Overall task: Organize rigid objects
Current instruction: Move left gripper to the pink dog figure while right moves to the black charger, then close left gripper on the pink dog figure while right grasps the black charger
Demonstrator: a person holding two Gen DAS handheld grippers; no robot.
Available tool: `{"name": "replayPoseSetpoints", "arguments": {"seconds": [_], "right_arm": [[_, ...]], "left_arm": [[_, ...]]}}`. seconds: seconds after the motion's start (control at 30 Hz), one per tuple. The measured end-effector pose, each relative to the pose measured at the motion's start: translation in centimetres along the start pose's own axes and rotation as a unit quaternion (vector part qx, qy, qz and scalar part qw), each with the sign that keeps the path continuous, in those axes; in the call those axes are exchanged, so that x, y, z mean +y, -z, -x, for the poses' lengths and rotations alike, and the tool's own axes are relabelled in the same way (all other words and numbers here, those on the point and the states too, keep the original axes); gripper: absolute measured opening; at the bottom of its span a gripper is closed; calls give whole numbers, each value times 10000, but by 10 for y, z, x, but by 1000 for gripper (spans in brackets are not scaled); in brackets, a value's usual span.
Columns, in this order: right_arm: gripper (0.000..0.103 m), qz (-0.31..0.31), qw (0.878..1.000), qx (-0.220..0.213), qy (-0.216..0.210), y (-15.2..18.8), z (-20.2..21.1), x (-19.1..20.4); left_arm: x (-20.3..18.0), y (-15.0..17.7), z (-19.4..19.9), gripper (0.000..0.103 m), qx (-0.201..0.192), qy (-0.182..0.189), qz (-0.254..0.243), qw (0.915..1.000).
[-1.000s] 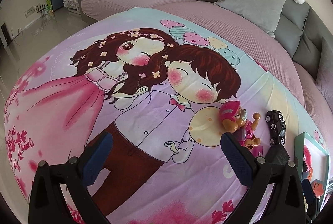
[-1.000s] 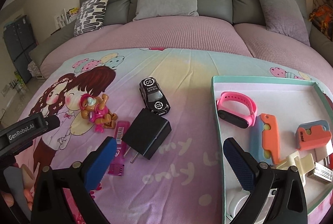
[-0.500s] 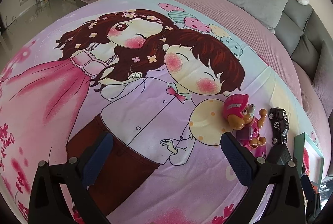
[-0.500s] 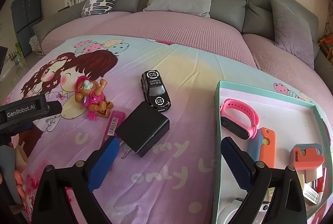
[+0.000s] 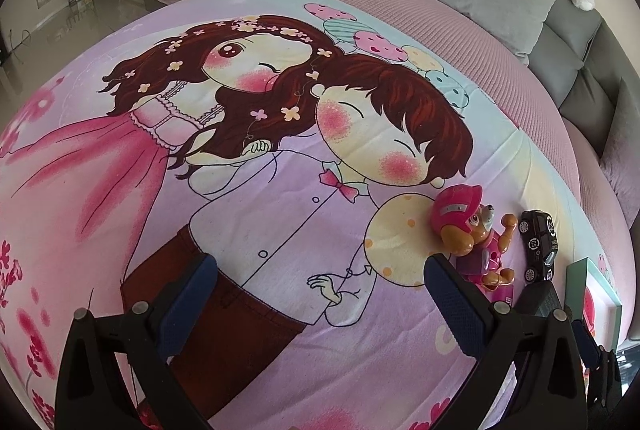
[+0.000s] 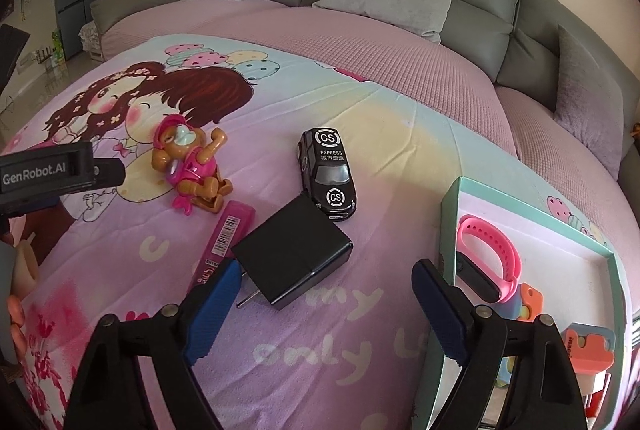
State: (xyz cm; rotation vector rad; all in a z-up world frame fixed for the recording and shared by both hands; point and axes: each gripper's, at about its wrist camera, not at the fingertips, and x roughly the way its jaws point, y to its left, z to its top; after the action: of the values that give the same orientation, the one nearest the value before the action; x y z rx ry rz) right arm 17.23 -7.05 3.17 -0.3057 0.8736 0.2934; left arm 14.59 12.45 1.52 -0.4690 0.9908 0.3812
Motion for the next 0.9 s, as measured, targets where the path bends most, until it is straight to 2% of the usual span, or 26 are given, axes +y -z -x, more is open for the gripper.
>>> {"name": "replayPoseSetpoints", "arguments": {"seconds": [0.17, 0.37, 0.47, 0.63, 0.9], "right_arm": [[88, -104, 9997, 24, -239, -5, -7, -3], [75, -314, 9984, 19, -477, -10, -11, -4], [65, -363, 9976, 38, -593, -11, -14, -2], [65, -505, 9969, 60, -606, -9, -14, -5], [65, -908, 9941, 127, -586, -3, -12, -19]], "left_arm": [[-9, -1, -1, 103, -66, 110, -81, 9999], [-19, -5, -1, 103, -183, 420, -70, 9989], [-26, -6, -2, 103, -247, 507, -144, 9983], [-36, -8, -4, 103, -321, 675, -252, 9969], [-57, -6, -15, 103, -186, 893, -548, 9943]]}}
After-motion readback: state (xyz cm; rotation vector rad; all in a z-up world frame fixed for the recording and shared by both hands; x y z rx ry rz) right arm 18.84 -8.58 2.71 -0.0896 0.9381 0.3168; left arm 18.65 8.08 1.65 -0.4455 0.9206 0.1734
